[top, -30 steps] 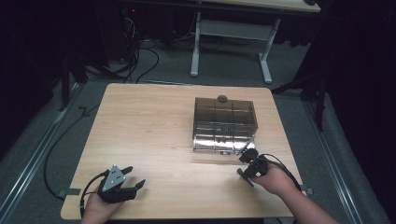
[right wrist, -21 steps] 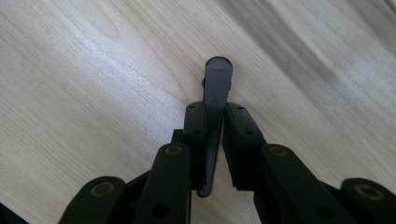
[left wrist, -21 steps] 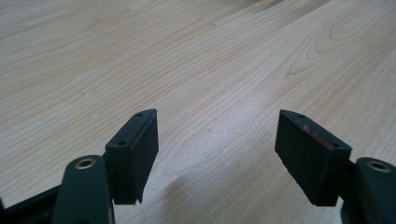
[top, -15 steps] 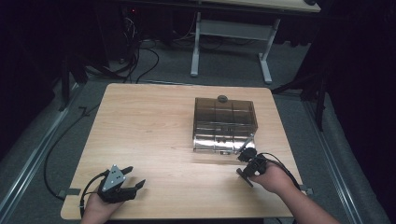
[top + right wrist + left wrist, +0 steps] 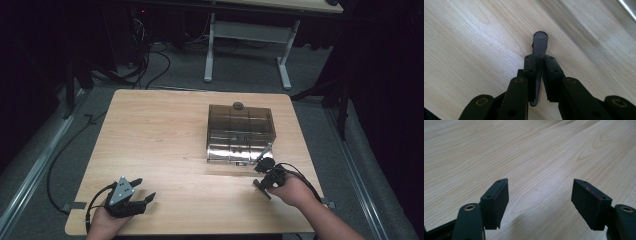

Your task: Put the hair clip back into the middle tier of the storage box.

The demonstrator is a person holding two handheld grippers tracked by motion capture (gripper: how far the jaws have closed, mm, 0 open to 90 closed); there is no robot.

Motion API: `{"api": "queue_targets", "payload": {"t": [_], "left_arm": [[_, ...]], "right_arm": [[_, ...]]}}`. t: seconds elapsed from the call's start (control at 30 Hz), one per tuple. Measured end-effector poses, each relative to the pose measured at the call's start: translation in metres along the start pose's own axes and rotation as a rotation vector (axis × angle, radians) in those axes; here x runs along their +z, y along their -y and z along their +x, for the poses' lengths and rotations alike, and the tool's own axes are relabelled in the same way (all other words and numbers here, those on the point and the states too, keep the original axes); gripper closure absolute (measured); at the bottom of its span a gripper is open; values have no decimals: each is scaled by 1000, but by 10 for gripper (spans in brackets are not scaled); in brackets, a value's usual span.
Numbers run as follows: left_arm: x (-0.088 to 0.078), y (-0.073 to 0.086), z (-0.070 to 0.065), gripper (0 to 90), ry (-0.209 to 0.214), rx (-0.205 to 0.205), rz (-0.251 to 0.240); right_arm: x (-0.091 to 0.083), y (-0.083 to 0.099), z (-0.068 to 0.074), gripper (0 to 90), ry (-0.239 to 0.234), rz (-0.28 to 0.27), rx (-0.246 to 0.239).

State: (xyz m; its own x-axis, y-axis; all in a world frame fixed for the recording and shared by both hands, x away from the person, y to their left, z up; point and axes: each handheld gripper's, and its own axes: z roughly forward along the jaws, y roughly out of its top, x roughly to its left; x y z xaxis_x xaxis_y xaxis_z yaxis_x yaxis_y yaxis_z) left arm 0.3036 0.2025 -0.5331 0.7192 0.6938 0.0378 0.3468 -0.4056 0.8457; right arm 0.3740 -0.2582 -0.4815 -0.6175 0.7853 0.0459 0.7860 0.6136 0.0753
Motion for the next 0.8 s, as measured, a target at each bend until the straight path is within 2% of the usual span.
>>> {"api": "queue_targets", "payload": {"t": [0.57, 0.6, 0.8], "left_arm": [[-1, 0, 0, 306, -9, -7, -7], [-1, 0, 0, 306, -9, -7, -6], [-1, 0, 0, 306, -13, -7, -4]], "right_arm": [[-12, -3, -1, 815, -12, -3, -22], [-14, -3, 0, 815, -10, 3, -3], [-23, -4, -1, 814, -10, -8, -3]]}}
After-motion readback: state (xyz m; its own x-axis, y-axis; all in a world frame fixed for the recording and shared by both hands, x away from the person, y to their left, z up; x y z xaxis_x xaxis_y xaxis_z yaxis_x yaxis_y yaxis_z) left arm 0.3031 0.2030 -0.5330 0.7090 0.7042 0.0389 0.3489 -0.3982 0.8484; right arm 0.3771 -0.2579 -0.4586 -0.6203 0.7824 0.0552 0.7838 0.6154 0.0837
